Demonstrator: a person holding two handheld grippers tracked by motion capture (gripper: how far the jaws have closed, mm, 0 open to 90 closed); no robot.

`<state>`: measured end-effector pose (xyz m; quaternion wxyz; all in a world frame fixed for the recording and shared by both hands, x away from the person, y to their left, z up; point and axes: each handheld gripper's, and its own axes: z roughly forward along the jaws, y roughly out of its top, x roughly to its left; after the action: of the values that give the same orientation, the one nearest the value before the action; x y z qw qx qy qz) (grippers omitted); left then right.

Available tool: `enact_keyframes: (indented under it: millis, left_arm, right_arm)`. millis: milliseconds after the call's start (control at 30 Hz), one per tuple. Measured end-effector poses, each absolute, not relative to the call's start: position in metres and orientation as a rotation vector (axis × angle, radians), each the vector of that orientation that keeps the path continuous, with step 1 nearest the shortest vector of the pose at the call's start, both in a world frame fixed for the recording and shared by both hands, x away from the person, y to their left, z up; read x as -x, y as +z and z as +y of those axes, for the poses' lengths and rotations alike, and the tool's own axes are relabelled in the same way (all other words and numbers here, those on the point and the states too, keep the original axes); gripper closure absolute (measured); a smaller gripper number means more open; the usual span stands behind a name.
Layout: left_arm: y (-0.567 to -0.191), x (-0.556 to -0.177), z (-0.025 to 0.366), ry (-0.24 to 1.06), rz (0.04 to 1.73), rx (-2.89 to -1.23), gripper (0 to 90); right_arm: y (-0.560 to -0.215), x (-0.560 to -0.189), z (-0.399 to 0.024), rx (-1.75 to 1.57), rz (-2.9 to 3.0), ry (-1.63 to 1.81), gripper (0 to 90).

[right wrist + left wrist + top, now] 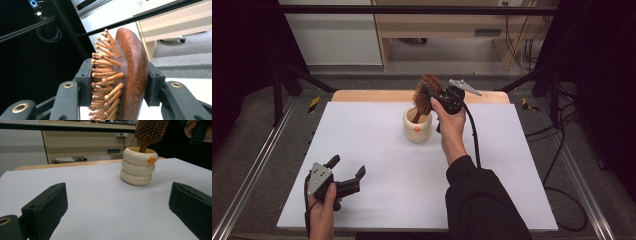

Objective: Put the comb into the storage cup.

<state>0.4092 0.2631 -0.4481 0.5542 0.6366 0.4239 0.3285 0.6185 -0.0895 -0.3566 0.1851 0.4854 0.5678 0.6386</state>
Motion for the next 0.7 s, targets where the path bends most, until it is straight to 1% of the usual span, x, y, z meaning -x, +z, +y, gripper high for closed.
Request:
enact_keyframes:
  millis: [700]
  left_arm:
    - [-0.4483, -0.4095, 0.2626, 0.774, 1.001, -1.505, 2.0]
  right_arm:
    - [-0.3639, -0.6194, -0.0926, -1.398, 1.596, 1.806, 51.2]
